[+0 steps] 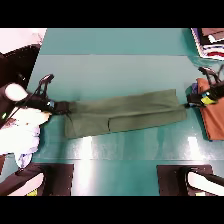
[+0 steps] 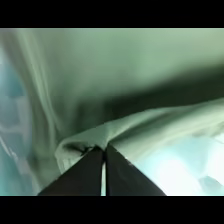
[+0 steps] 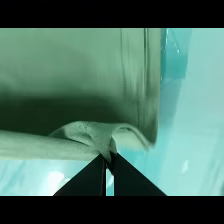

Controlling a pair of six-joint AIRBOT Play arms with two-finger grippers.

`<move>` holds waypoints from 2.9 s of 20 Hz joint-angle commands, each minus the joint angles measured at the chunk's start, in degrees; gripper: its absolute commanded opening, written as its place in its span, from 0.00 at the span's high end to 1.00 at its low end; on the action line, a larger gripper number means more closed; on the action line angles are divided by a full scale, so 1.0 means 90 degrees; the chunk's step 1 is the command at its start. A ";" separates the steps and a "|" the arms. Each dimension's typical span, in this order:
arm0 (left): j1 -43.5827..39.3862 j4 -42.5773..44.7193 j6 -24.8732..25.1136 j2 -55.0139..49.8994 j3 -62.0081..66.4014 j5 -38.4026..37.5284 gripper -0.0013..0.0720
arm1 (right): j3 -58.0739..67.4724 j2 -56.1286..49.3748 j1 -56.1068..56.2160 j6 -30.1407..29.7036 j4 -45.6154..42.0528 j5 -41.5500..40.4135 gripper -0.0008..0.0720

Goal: Fold the shirts.

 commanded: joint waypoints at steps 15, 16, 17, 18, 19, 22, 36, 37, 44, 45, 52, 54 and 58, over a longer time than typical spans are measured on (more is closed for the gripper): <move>0.0002 0.0053 0.0318 -0.1863 0.1977 -0.0160 0.33 | 0.2110 -0.2229 -0.0760 -0.0282 0.0884 0.0753 0.51; 0.0000 0.0010 0.0316 -0.1821 0.1974 -0.0189 0.33 | 0.2076 -0.2229 -0.0998 -0.0284 0.1098 0.0743 0.37; 0.0002 -0.0063 0.0308 -0.1800 0.1974 -0.0206 0.33 | 0.1962 -0.2229 -0.1299 -0.0294 0.1491 0.0702 0.22; 0.0002 -0.0119 0.0262 -0.1800 0.1974 -0.0226 0.34 | 0.1753 -0.2232 -0.1554 -0.0437 0.1902 0.0627 0.17; 0.0000 -0.0211 0.0262 -0.1800 0.1974 -0.0253 0.35 | 0.1503 -0.2232 -0.1768 -0.0600 0.2176 0.0508 0.17; -0.0100 -0.0522 0.0308 -0.1800 0.1974 -0.0126 0.94 | 0.0736 -0.2254 -0.2191 -0.1083 0.2540 0.0053 0.17; -0.1826 -0.1156 -0.0085 -0.2501 0.2283 0.1513 0.95 | 0.1416 -0.2985 -0.1049 -0.1523 0.3135 0.0568 0.96; -0.1960 -0.1156 -0.0085 -0.2713 0.2494 0.1506 0.95 | 0.1552 -0.2798 -0.1042 -0.1426 0.3138 0.0668 0.96; -0.2990 -0.1307 -0.0087 -0.4422 0.4214 0.1421 0.95 | 0.2458 -0.1190 -0.0015 -0.0644 0.3184 0.0583 0.96; -0.3121 -0.1307 -0.0085 -0.4636 0.4384 0.1319 0.95 | 0.2642 -0.1066 0.0187 -0.0546 0.3184 0.0529 0.96; -0.3451 -0.1328 -0.0318 -0.5340 0.4573 0.1197 0.95 | 0.3677 -0.0930 0.1506 -0.0170 0.3524 0.0369 0.96; -0.3449 -0.1280 -0.0374 -0.5389 0.4573 0.1226 0.95 | 0.3672 -0.0935 0.1749 -0.0172 0.4017 0.0245 0.96; -0.3305 -0.1280 -0.0355 -0.5323 0.4724 0.1064 0.95 | 0.3674 -0.0935 0.2132 -0.0180 0.4274 -0.0022 0.96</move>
